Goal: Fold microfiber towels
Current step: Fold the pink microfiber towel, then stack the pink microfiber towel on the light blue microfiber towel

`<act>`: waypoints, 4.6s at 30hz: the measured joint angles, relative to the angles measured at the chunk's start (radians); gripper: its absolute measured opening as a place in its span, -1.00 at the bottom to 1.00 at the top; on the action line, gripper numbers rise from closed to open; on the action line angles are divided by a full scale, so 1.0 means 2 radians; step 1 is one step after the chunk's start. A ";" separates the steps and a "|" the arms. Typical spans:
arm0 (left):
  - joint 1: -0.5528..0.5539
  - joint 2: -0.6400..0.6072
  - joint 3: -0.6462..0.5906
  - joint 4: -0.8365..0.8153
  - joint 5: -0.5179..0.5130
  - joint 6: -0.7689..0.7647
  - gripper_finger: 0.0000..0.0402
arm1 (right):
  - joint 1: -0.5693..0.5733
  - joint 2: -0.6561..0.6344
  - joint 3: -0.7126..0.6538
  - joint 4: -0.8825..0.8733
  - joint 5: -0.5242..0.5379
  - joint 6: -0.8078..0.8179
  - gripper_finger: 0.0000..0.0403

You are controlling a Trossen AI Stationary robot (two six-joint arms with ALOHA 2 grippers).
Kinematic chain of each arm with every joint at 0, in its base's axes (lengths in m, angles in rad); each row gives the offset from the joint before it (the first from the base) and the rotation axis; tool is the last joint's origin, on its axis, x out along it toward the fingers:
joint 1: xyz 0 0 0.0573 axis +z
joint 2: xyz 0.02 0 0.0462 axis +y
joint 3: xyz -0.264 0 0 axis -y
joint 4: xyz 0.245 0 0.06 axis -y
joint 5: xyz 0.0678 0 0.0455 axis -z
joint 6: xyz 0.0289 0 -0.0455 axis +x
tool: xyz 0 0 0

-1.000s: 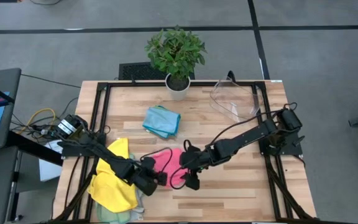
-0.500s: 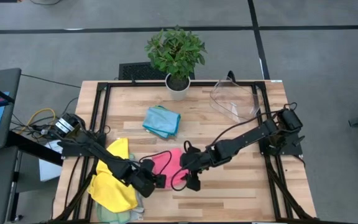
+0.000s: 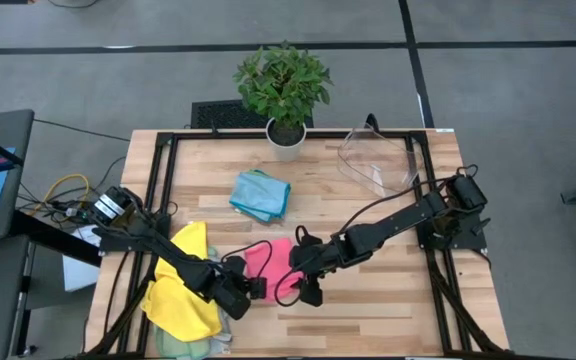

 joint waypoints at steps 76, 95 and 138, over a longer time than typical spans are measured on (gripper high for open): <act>0.026 0.024 0.000 0.180 0.070 0.076 -0.99 | 0.006 0.025 -0.004 -0.006 0.075 0.045 0.23; 0.031 0.039 0.000 0.254 0.118 0.149 -0.57 | -0.003 0.084 -0.005 0.001 0.060 0.048 0.23; 0.172 -0.091 0.000 0.031 0.221 0.455 -0.08 | 0.054 -0.035 -0.005 -0.225 0.106 0.254 0.24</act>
